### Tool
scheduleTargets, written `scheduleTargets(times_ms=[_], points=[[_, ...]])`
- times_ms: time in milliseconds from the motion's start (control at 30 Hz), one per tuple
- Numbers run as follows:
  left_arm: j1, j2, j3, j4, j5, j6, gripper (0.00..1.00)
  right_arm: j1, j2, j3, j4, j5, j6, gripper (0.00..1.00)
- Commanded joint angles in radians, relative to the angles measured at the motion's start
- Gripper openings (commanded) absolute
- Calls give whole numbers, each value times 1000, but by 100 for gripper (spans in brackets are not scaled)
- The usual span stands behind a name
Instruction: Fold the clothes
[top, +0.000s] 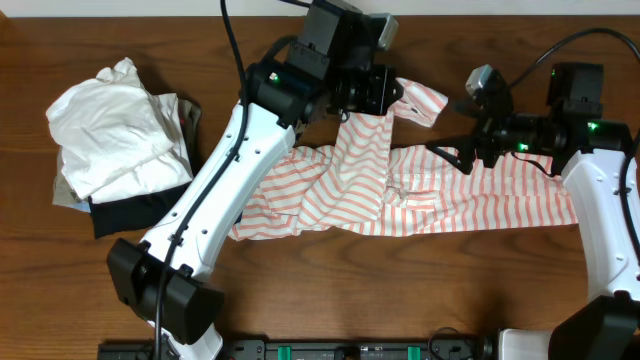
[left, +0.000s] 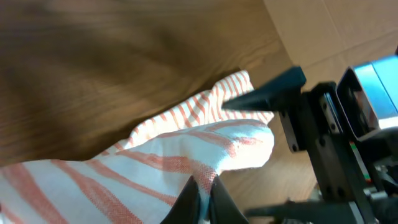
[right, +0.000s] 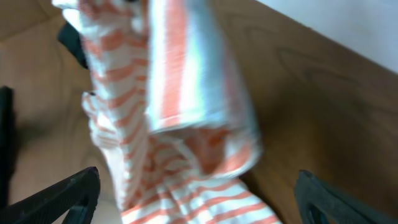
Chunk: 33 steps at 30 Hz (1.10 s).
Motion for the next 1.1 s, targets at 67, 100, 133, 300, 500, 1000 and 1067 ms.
scheduleTargets(times_ms=[67,100,133,300,500,1000,1067], points=[[-6,-5,6,-25,47,16,6,8,-15,13,87,61,62,98],[-8,-5,6,-28,59,16,6,8,-15,13,101,60,68,98],[-9,-5,6,-28,70,16,6,8,-15,13,118,60,82,98],[-24,-5,6,-27,83,16,6,13,-15,13,139,52,116,96],[-42,-5,6,-26,84,17,6,39,-15,13,137,52,136,89],[-16,-5,6,-114,2,118,13,-84,-81,14,156,235,315,1],[-3,-5,6,-153,-73,118,13,-140,-114,14,164,248,328,2]])
